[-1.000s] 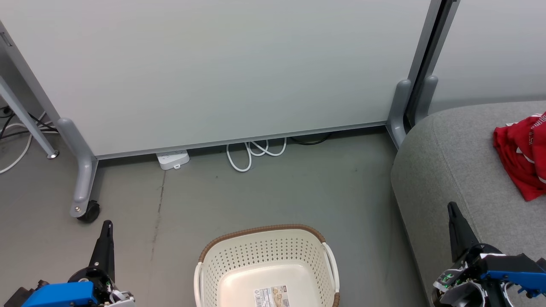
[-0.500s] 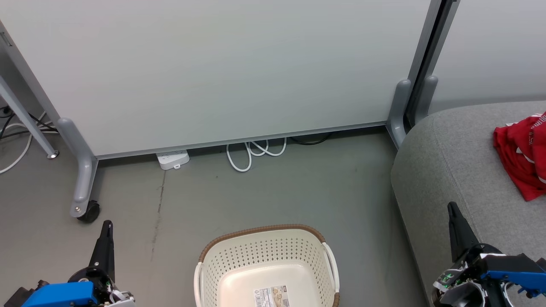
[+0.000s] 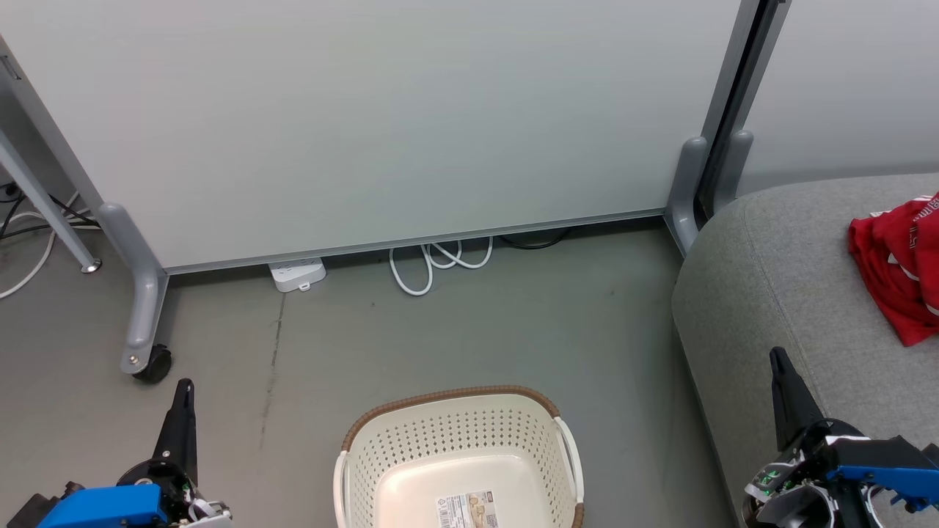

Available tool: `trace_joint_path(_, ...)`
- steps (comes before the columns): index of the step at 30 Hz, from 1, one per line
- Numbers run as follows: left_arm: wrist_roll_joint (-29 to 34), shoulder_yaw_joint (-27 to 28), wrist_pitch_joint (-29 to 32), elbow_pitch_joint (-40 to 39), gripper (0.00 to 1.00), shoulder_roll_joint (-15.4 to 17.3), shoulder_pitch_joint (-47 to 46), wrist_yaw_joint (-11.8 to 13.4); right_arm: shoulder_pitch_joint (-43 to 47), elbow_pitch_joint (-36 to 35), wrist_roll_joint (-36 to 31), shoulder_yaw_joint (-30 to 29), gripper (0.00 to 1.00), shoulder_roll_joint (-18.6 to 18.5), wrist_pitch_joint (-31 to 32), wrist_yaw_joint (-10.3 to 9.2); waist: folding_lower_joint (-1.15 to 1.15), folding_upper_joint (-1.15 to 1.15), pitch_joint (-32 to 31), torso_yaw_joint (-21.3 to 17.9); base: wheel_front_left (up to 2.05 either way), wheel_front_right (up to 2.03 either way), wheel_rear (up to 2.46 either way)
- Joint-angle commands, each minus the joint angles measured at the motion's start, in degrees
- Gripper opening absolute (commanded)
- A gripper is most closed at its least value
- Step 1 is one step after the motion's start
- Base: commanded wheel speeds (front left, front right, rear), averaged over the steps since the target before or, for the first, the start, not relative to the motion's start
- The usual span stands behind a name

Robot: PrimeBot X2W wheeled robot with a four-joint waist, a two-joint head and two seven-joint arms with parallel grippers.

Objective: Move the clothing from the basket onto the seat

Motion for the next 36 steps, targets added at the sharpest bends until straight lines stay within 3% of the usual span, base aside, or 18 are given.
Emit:
trace_joint_path(1, -0.1, 0.1, 0.2, -0.2, 0.00, 0.3, -0.7, -0.4, -0.6, 0.0, 0.2, 0.0, 0.00, 0.1, 0.1, 0.00, 0.00, 0.00, 0.0, 0.0, 0.00, 0.00, 0.00)
trace_joint_path(36, -0.1, 0.1, 0.2, -0.2, 0.00, 0.3, -0.7, -0.4, -0.6, 0.0, 0.2, 0.0, 0.00, 0.1, 0.1, 0.00, 0.00, 0.00, 0.0, 0.0, 0.00, 0.00, 0.00)
